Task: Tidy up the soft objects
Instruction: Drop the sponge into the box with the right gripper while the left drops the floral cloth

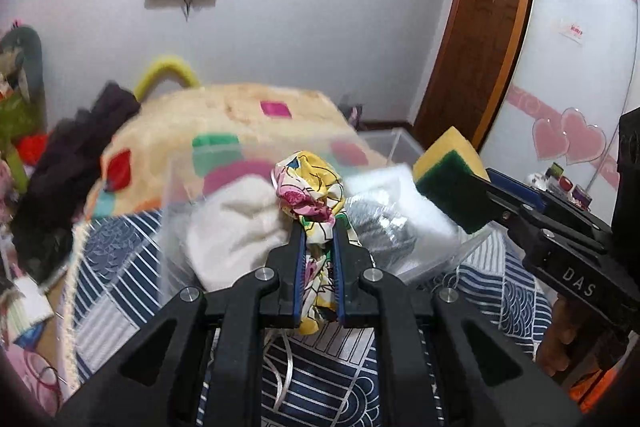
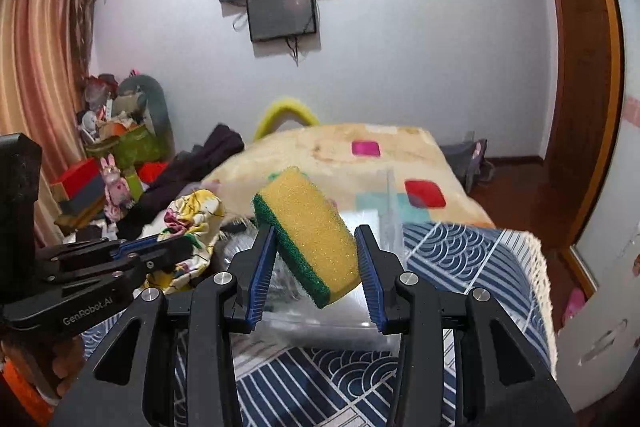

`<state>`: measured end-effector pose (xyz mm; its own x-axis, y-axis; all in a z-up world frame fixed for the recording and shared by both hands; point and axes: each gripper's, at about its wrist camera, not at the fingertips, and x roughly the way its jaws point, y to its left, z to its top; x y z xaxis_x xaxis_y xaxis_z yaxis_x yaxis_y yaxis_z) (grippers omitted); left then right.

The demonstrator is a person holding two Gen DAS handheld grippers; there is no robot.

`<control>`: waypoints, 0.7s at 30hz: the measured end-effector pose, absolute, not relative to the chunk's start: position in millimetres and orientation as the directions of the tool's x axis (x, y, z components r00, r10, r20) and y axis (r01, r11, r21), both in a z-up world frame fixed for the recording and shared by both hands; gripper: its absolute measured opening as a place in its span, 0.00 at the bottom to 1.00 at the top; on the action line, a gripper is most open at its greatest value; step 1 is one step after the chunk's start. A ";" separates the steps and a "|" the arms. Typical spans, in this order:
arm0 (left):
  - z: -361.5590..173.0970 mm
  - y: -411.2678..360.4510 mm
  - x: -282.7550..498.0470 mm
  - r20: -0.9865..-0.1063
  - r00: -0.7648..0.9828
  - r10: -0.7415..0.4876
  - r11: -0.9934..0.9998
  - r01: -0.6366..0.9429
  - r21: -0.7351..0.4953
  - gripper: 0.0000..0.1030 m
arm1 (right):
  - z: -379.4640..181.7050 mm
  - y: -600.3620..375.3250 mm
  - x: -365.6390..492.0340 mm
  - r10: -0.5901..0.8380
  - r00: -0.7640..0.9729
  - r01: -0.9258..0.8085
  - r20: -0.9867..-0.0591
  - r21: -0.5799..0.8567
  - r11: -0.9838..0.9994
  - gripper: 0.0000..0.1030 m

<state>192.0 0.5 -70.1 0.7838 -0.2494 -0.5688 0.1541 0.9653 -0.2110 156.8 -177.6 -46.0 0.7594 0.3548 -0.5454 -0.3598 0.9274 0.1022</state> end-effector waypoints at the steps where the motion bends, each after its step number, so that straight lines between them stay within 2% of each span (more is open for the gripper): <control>1: -73.8 0.6 194.8 -0.577 0.778 -0.249 0.965 0.151 -0.214 0.11 | -48.4 -177.8 159.2 0.353 0.754 -0.359 -0.554 0.103 0.928 0.36; 6: -82.9 1.3 203.0 -0.588 0.773 -0.238 0.968 0.139 -0.209 0.11 | -61.9 -174.5 166.2 0.346 0.722 -0.354 -0.599 0.110 0.929 0.36; 12: -88.2 -4.6 204.7 -0.601 0.773 -0.201 0.978 0.127 -0.164 0.16 | -57.5 -175.4 161.9 0.325 0.727 -0.349 -0.605 0.083 0.933 0.39; 15: -82.8 -6.7 196.9 -0.593 0.785 -0.182 0.983 0.119 -0.143 0.37 | -52.0 -180.0 161.5 0.333 0.724 -0.351 -0.604 0.092 0.932 0.42; 16: -80.7 -7.0 194.0 -0.588 0.790 -0.173 0.984 0.114 -0.136 0.48 | -50.2 -181.8 160.4 0.338 0.725 -0.354 -0.600 0.097 0.930 0.43; 17: -77.8 -7.2 189.4 -0.580 0.798 -0.164 0.986 0.109 -0.128 0.51 | -48.8 -183.1 160.6 0.344 0.725 -0.358 -0.597 0.101 0.928 0.43; 21: -65.6 -5.3 173.9 -0.546 0.825 -0.144 0.989 0.103 -0.105 0.51 | -35.3 -190.5 151.0 0.358 0.747 -0.366 -0.560 0.104 0.925 0.50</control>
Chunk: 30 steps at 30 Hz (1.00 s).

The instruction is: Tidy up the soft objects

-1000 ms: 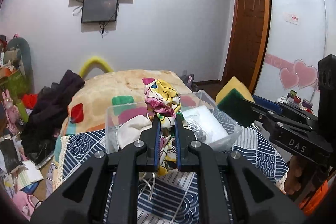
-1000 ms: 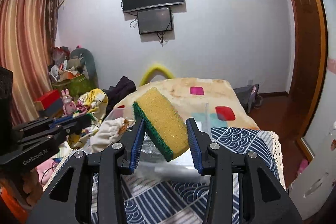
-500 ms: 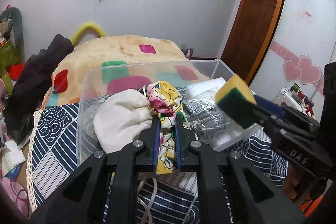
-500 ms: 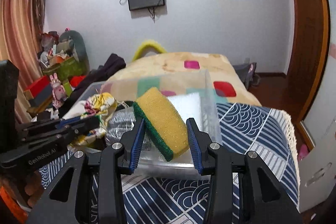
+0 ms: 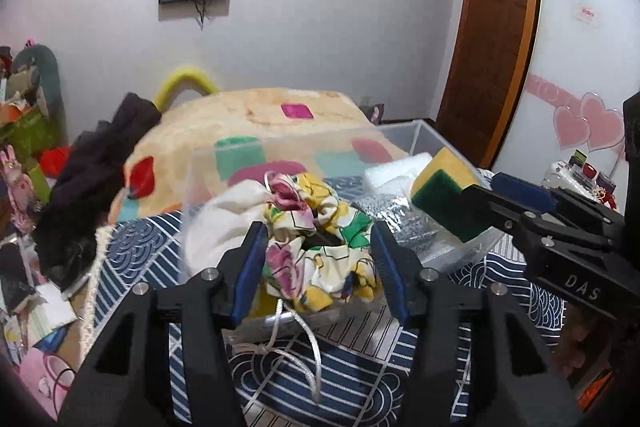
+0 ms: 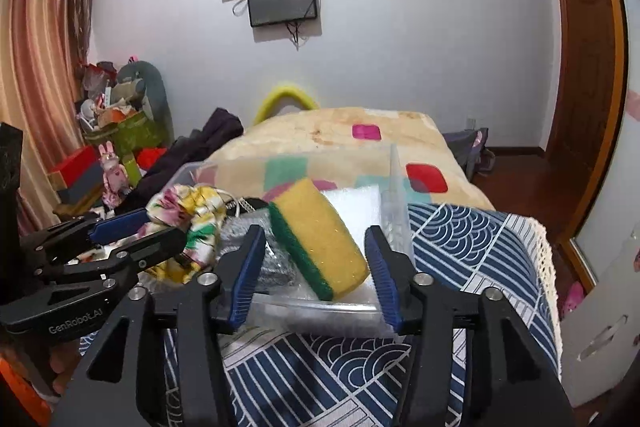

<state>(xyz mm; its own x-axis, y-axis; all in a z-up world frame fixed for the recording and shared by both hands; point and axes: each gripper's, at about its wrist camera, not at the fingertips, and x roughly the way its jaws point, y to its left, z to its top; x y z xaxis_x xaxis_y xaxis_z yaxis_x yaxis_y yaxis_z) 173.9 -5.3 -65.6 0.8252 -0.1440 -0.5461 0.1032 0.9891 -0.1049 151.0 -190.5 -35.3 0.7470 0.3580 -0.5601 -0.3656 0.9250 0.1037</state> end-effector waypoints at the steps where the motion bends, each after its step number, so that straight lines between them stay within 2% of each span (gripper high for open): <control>1: -61.9 -4.5 170.0 -0.538 0.830 -0.145 0.989 0.105 -0.106 0.52 | -33.3 -191.4 149.8 0.361 0.752 -0.367 -0.552 0.105 0.924 0.51; 8: -32.0 6.5 138.0 -0.463 0.875 -0.143 0.988 0.096 -0.123 0.54 | -5.2 -194.1 127.7 0.378 0.795 -0.384 -0.474 0.088 0.919 0.53; 12: -10.8 5.4 112.5 -0.400 0.906 -0.140 0.988 0.100 -0.118 0.57 | 14.2 -195.8 108.0 0.407 0.819 -0.408 -0.405 0.089 0.909 0.58; 14: -0.4 4.9 97.8 -0.363 0.922 -0.133 0.989 0.099 -0.110 0.62 | 20.2 -195.3 100.1 0.414 0.829 -0.415 -0.377 0.082 0.906 0.62; 16: 9.1 3.8 84.2 -0.327 0.936 -0.130 0.989 0.101 -0.105 0.65 | 27.9 -194.9 89.9 0.418 0.842 -0.420 -0.340 0.071 0.905 0.71; 18: 16.8 3.5 71.7 -0.297 0.946 -0.127 0.990 0.102 -0.100 0.69 | 33.2 -194.2 81.1 0.421 0.852 -0.423 -0.312 0.065 0.904 0.73; 23: 28.4 3.0 47.6 -0.248 0.963 -0.107 0.992 0.086 -0.093 0.87 | 38.2 -192.9 67.7 0.428 0.864 -0.427 -0.266 0.065 0.902 0.81; 27: 31.5 2.2 36.2 -0.222 0.972 -0.082 0.995 0.066 -0.080 0.94 | 37.9 -188.4 64.6 0.416 0.872 -0.417 -0.258 0.055 0.907 0.84; 30: 30.5 1.1 31.6 -0.220 0.973 -0.075 0.995 0.058 -0.080 0.96 | 37.3 -187.1 63.6 0.403 0.879 -0.403 -0.254 0.053 0.913 0.90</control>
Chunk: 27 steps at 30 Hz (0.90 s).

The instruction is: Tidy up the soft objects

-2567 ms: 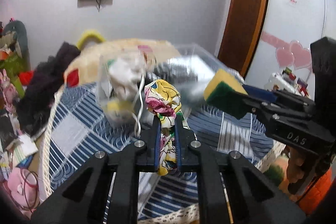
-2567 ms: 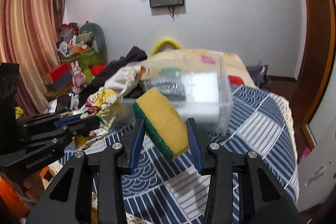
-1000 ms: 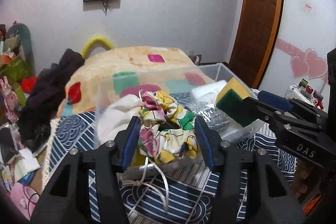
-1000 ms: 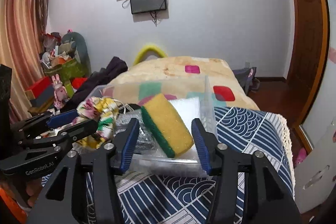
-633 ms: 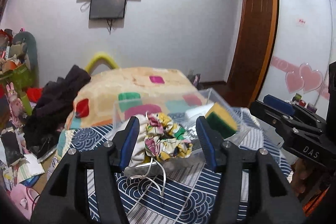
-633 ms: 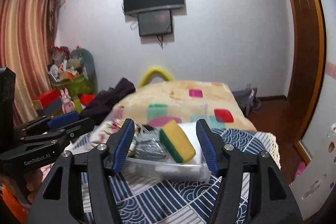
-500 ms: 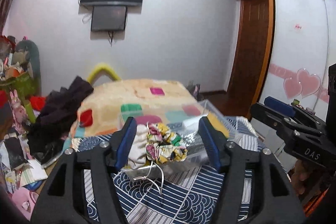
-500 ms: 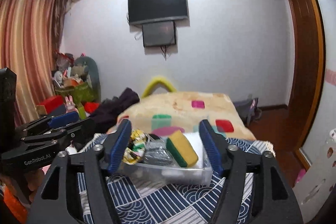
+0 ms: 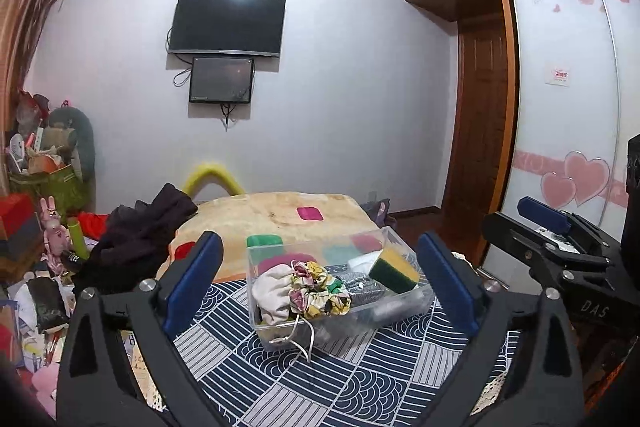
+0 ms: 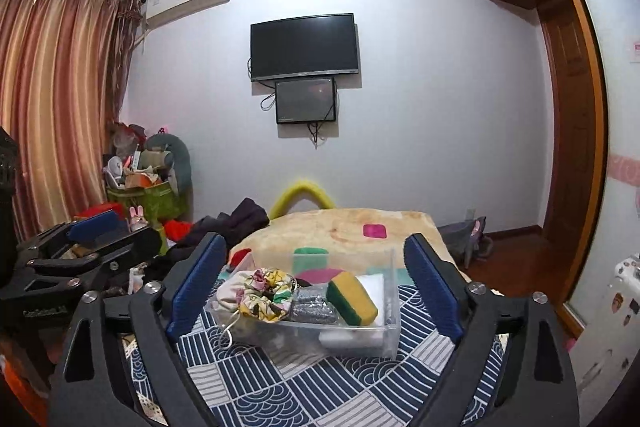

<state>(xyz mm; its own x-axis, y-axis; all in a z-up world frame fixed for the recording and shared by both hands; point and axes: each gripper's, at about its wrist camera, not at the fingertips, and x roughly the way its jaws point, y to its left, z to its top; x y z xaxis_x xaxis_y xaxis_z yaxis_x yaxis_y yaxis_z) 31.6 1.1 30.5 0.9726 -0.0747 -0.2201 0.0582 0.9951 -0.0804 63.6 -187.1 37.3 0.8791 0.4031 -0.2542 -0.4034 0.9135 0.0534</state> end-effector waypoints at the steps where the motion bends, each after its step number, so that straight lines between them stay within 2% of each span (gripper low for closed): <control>1: 29.9 0.8 31.1 -0.223 0.972 -0.076 0.995 0.059 -0.081 0.96 | 36.9 -188.1 61.1 0.400 0.881 -0.400 -0.251 0.053 0.915 0.92; 6: 26.8 0.3 28.1 -0.229 0.971 -0.076 0.995 0.059 -0.082 0.98 | 37.0 -190.8 52.4 0.395 0.887 -0.394 -0.238 0.054 0.917 0.96; 27: 27.6 -5.5 23.3 -0.217 0.974 -0.071 0.996 0.058 -0.066 0.99 | 35.3 -193.7 45.7 0.395 0.888 -0.392 -0.235 0.060 0.918 0.96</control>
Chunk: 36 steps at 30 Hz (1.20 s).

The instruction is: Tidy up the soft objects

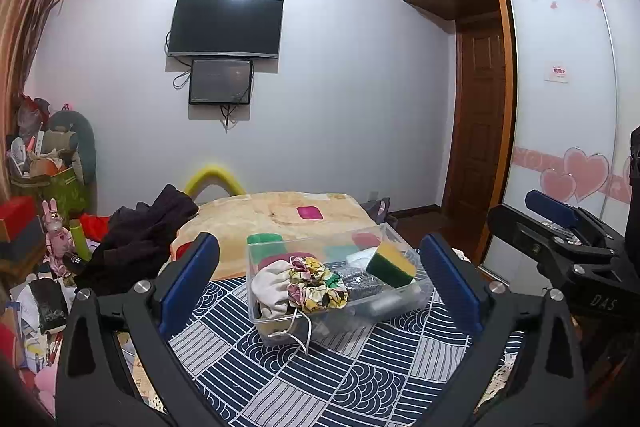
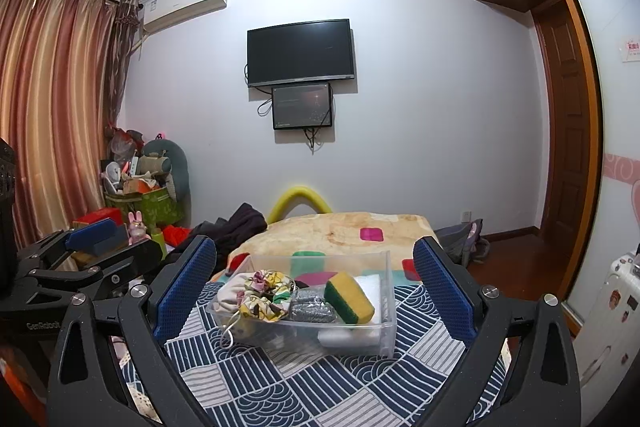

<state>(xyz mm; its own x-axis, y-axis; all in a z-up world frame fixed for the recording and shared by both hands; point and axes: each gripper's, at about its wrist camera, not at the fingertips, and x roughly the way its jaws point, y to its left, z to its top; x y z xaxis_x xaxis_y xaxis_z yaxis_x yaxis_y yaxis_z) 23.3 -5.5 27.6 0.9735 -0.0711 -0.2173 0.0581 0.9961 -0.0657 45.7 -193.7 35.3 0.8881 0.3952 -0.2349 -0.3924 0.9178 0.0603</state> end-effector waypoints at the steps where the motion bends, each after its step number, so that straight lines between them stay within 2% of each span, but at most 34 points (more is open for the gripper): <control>1: 27.5 -5.6 23.3 -0.217 0.973 -0.072 0.996 0.059 -0.066 0.99 | 35.4 -193.6 45.3 0.395 0.888 -0.392 -0.235 0.061 0.918 0.96; 36: 25.8 -6.9 22.2 -0.225 0.971 -0.081 0.995 0.064 -0.080 0.99 | 38.1 -192.6 41.2 0.395 0.888 -0.392 -0.234 0.061 0.918 0.96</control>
